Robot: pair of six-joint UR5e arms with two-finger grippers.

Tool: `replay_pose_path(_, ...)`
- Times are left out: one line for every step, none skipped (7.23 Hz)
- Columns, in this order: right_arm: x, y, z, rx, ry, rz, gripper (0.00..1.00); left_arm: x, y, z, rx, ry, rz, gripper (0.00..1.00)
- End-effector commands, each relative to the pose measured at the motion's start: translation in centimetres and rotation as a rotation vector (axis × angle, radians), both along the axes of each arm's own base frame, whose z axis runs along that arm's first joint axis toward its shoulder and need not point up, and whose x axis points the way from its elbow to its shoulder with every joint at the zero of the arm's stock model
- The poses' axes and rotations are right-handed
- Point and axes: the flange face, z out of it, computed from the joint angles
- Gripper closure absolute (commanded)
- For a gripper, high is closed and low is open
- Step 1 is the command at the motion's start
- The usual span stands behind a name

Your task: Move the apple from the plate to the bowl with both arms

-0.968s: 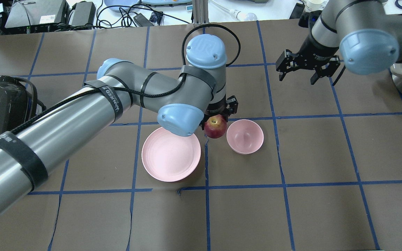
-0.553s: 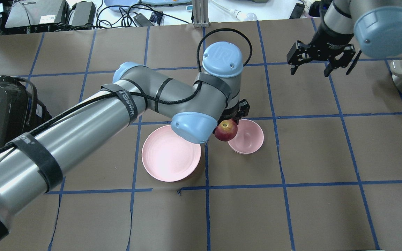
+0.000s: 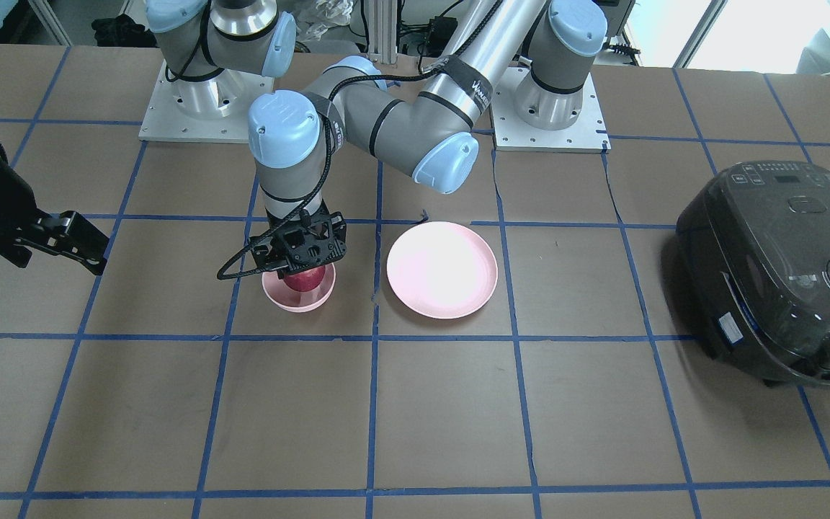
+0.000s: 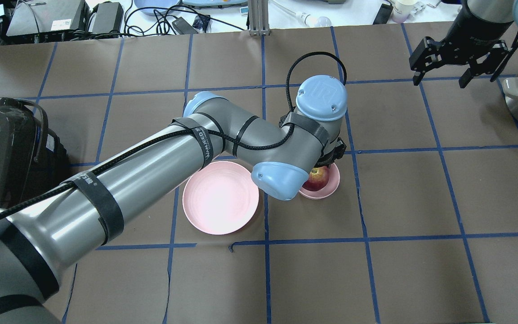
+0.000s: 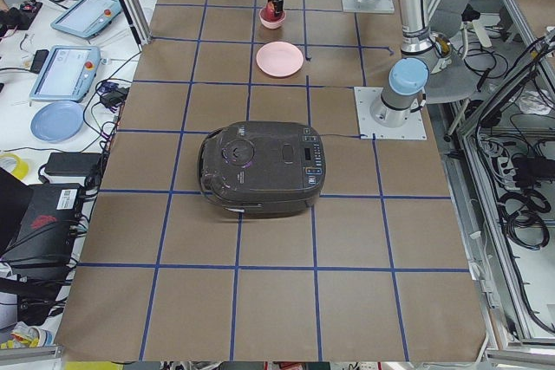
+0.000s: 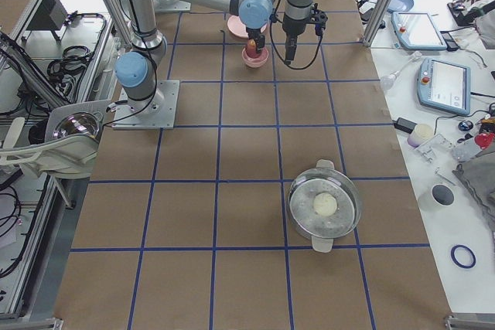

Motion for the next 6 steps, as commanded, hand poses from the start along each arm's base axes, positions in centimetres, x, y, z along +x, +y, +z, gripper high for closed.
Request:
replay_pose_path(0.0, 0.1, 0.1, 0.000, 0.006, -0.011, 0.00, -0.2, -0.3, -1.3, 0.010, -0.005, 0.001, 1.00)
replay_pose_path(0.1, 0.5, 0.4, -0.004, 0.007, -0.014, 0.00, -0.3, -0.4, -1.4, 0.008, -0.007, -0.019, 0.42)
replay_pose_path(0.3, 0.9, 1.0, -0.015, 0.007, -0.013, 0.00, -0.3, -0.4, -1.1, 0.004, -0.004, -0.017, 0.00)
replay_pose_path(0.1, 0.9, 1.1, -0.008, 0.013, -0.016, 0.00, -0.5, -0.8, 0.2, -0.029, 0.019, -0.028, 0.00)
replay_pose_path(0.0, 0.9, 1.5, -0.012, 0.035, -0.014, 0.00, -0.5, -0.9, 2.6, -0.068, 0.037, -0.104, 0.00)
replay_pose_path(-0.2, 1.2, 2.2, -0.026, 0.064, -0.013, 0.00, 0.5, -1.3, 4.8, -0.106, 0.038, -0.258, 0.00)
